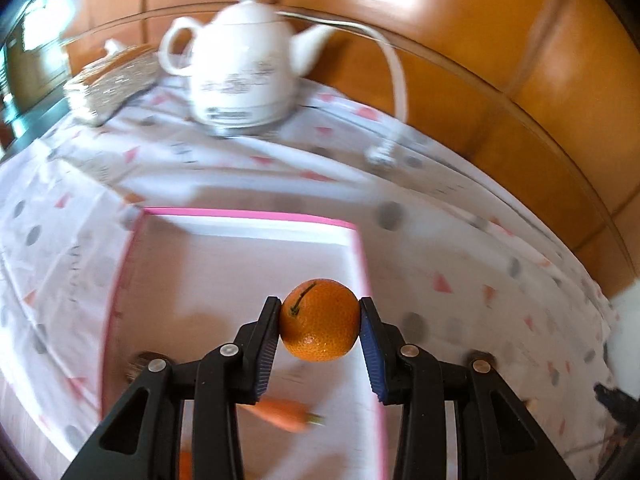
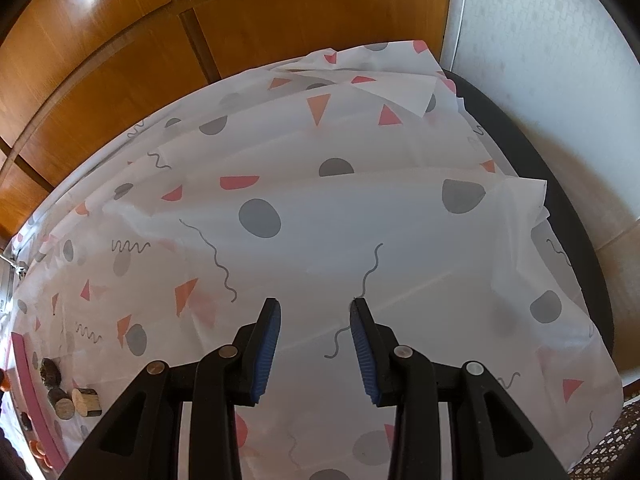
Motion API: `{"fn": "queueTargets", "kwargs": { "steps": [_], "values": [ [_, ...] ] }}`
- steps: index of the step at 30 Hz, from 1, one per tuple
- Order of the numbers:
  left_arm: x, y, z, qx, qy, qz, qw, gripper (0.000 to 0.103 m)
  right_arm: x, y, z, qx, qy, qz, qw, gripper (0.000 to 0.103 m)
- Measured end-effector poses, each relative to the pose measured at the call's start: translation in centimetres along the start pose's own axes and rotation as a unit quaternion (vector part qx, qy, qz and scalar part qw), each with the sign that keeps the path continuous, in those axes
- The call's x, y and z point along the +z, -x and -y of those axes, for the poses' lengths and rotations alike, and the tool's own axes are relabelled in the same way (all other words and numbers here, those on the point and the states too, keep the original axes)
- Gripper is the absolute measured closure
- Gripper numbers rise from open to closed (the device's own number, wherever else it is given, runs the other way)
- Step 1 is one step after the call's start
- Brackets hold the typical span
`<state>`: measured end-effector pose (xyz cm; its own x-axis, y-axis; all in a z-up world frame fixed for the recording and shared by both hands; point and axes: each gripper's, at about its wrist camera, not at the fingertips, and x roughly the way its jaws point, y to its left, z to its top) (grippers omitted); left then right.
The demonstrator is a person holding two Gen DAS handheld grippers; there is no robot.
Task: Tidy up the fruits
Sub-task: 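Carry the orange into the tray and open the left gripper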
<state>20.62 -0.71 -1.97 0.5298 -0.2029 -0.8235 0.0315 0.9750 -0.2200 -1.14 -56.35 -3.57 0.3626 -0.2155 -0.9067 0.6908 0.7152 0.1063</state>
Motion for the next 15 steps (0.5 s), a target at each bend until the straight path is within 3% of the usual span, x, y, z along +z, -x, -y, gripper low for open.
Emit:
{"fn": "queueTargets", "kwargs": {
  "steps": [8, 15],
  "values": [
    [0.8, -1.2, -5.2, 0.047, 0.045, -0.005, 0.9979, 0.064, -0.1, -0.2, -0.1, -0.009, 0.004, -0.005, 1.0, 0.067],
    [0.0, -1.8, -7.3, 0.065, 0.06, -0.007, 0.9961, 0.064, -0.1, -0.4, 0.2, -0.016, 0.004, -0.007, 1.0, 0.067]
  ]
}}
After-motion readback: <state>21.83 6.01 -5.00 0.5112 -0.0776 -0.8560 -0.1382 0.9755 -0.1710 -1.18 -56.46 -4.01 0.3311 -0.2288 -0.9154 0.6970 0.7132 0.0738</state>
